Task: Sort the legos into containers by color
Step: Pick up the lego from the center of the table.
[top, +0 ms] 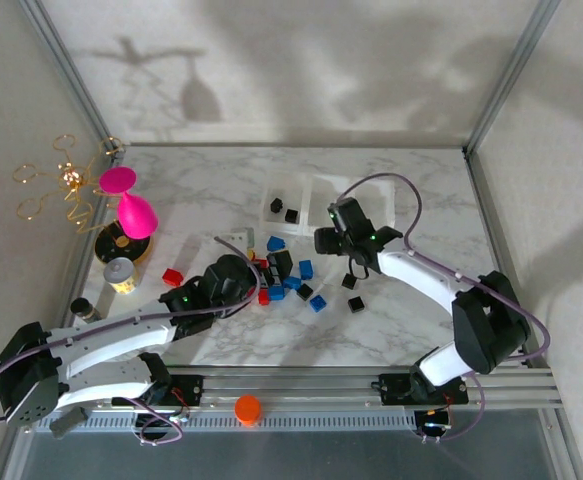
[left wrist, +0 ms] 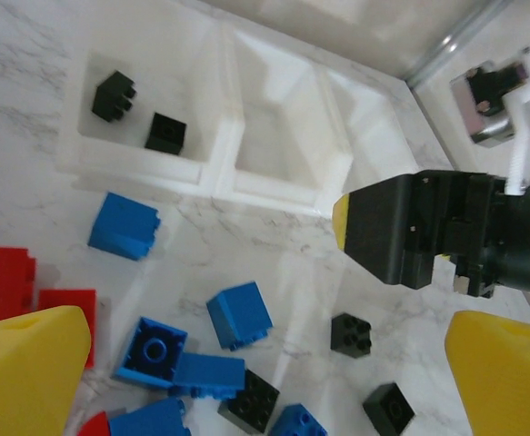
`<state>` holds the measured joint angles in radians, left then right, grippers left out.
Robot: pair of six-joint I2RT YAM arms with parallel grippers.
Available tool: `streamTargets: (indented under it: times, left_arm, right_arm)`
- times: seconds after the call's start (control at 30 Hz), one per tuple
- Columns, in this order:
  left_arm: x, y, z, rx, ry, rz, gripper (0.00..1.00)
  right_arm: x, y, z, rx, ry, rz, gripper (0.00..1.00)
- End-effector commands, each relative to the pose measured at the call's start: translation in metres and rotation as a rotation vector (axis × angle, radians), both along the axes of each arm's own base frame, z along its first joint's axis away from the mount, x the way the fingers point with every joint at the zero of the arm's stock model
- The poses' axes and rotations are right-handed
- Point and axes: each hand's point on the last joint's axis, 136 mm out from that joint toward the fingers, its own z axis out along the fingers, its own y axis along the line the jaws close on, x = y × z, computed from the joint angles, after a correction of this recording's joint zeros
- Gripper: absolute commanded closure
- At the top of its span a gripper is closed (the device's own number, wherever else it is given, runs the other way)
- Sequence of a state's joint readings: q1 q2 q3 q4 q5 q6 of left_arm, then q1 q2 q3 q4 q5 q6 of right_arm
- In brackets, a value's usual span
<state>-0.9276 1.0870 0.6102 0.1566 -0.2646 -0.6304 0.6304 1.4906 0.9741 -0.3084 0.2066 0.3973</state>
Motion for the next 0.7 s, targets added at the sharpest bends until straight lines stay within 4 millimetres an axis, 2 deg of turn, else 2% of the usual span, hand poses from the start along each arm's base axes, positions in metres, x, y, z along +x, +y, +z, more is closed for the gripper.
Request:
streamTargets:
  times: [0.0,0.2,0.33,0.43,0.67]
  left_arm:
    - [-0.012,-0.008,-0.004,-0.028,0.013,-0.031,0.0]
    - [-0.021,-0.016,-0.017,-0.027,0.03,-0.046,0.0]
    - [-0.024,-0.018,-0.021,-0.021,0.036,-0.043,0.0]
    - [-0.022,-0.02,-0.022,-0.018,0.035,-0.035,0.0]
    - [-0.021,-0.023,-0.021,-0.009,0.027,-0.028,0.0]
  right_arm:
    - [-0.023,-0.019,-0.022,-0.018,0.088,-0.05,0.27]
    - [-0.049,-0.037,-0.055,-0.042,0.189,-0.106,0.27]
    - [-0.061,-0.036,-0.072,-0.005,0.241,-0.126,0.27]
    - [-0.062,-0.041,-0.08,-0.017,0.249,-0.157,0.32]
    - [-0.058,-0.044,-0.086,-0.034,0.239,-0.173,0.41]
